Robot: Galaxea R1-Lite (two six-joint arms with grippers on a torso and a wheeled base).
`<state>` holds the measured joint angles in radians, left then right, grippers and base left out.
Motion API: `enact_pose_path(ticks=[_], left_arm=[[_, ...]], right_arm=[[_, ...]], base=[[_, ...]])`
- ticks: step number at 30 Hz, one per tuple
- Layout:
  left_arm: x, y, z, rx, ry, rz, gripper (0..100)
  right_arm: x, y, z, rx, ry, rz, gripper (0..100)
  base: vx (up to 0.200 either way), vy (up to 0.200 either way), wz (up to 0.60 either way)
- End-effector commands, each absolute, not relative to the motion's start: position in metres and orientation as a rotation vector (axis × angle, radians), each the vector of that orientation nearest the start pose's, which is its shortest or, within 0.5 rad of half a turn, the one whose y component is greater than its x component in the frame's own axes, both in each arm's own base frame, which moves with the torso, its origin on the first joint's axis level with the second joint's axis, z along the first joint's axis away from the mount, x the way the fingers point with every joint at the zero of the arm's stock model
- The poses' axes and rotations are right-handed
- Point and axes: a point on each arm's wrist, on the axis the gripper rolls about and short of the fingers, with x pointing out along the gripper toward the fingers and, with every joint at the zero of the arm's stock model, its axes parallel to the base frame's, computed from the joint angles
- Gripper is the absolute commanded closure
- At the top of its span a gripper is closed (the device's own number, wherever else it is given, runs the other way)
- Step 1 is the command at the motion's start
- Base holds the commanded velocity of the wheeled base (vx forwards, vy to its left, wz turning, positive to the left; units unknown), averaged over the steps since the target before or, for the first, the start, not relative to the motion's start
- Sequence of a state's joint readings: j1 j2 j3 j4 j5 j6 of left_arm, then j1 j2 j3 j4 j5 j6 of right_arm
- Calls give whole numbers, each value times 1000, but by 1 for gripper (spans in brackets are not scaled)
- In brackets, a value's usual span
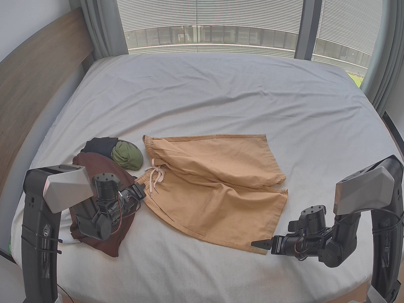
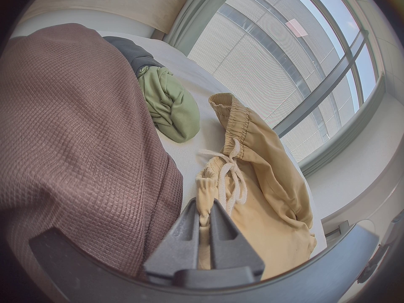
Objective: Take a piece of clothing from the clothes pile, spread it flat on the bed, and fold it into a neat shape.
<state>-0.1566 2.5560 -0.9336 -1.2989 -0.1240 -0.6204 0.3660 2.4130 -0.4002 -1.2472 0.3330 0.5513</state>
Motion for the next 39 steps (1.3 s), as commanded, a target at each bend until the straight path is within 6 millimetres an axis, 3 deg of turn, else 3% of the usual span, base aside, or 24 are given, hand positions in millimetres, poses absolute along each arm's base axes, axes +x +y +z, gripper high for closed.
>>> enact_pose_path(ticks=[1,13,14,29,39], left_arm=[[408,-67,-44,-607,396,-170,100],[408,-67,-44,-607,396,-170,100],[408,-67,-44,-606,395,-168,100],[403,-65,-44,-605,411,-162,100],[349,-60,-4,-607,496,-219,100]], right_arm=[[268,117,-61,490,945,438,0],[268,124,-58,542,931,439,0],[268,124,-58,542,931,439,100],[264,117,-58,536,940,395,100],[250,100,-38,545,932,364,100]], base=[[0,0,0],[0,0,0],[0,0,0],[0,0,0],[0,0,0]])
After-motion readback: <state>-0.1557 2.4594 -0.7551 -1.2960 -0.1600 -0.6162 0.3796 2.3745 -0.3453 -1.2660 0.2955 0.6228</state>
